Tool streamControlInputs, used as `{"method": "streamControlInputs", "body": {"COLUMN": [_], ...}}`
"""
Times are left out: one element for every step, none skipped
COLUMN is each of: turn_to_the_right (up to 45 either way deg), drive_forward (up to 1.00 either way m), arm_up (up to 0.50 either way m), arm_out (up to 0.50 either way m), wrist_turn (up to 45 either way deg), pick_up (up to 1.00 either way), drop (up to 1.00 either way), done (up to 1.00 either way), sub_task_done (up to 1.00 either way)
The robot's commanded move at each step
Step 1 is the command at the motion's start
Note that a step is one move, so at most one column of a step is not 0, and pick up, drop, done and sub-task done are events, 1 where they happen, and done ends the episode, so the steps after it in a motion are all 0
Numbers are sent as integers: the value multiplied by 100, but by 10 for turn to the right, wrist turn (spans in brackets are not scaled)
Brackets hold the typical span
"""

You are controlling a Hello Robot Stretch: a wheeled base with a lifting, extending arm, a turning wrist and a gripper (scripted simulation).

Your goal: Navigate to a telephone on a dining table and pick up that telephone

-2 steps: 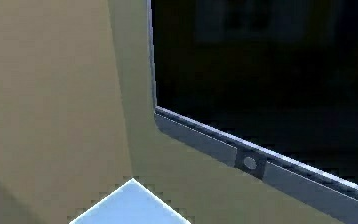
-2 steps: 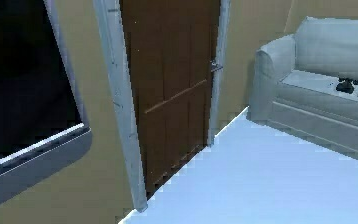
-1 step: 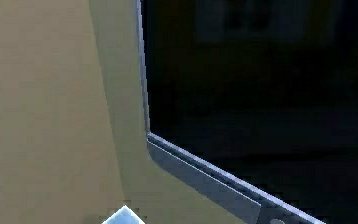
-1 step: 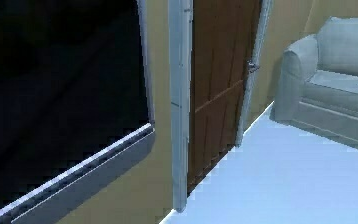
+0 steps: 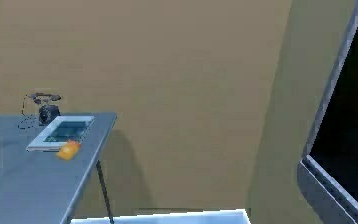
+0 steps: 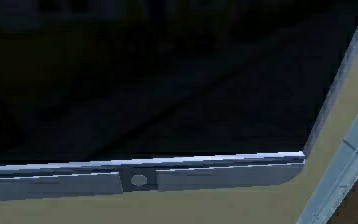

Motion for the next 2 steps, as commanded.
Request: {"method": "streamControlInputs", "body": {"turn_to_the_right": [0,-450], "drive_forward": [30,0], "arm_up": [0,0], "arm_out": [0,0], "wrist_turn": [0,0], "pick_up": [0,0], "drop": [0,0], "done": [0,0], "sub_task_done": [0,0]}}
